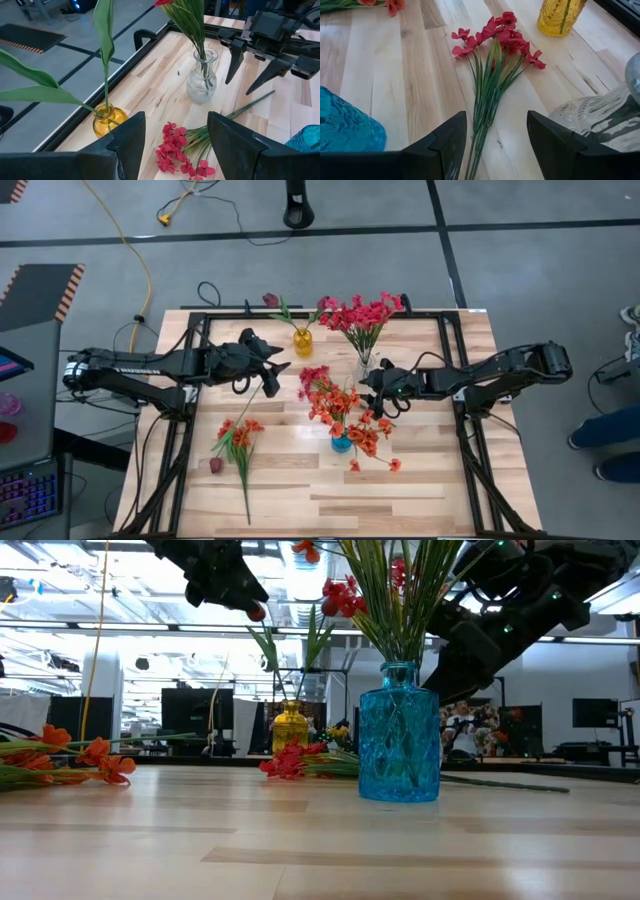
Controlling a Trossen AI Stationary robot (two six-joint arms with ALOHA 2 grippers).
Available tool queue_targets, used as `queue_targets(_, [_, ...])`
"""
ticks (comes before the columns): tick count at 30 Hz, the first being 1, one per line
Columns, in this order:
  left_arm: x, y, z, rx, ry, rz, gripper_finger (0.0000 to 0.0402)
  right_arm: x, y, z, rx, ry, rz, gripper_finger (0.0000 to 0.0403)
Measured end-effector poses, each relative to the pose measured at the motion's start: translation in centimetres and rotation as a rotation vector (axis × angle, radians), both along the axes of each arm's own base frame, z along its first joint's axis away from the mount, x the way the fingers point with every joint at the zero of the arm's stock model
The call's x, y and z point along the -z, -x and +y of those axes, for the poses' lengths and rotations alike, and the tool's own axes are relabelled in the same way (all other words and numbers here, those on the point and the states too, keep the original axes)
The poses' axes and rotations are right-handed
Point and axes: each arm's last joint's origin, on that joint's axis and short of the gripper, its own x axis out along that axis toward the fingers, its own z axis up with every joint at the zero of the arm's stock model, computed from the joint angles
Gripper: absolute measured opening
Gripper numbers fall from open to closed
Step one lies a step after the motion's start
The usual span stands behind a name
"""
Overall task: Sort flowers into vase by color
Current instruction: Put the red flowers into the transparent vase
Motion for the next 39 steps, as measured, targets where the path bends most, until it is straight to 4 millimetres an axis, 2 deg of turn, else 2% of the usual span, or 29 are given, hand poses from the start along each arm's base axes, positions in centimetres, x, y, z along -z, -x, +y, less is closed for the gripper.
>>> queue_targets(14, [0.0,0.0,-0.1,0.019,0.012,-0.002,0.0201,1.3,0.8,0.0,0.021,-0.022,-0.045,0.0235])
queue_targets(24, [0.0,0.0,-0.1,0.019,0.014,-0.002,0.0201,1.4,0.8,0.0,0.027,-0.019,-0.045,0.0235])
queue_targets(27, [0.0,0.0,-0.1,0.02,0.015,-0.003,0.0201,1.9,0.4,0.0,0.038,-0.008,-0.05,0.0235])
queue_targets(33, [0.0,-0.1,-0.2,0.041,0.032,-0.006,0.0201,4.1,-1.2,0.2,0.007,0.026,-0.039,0.0235])
queue_targets(39, [0.1,0.0,-0.2,0.04,0.034,0.006,0.0201,5.1,-2.3,-0.4,0.023,0.035,-0.005,0.0235])
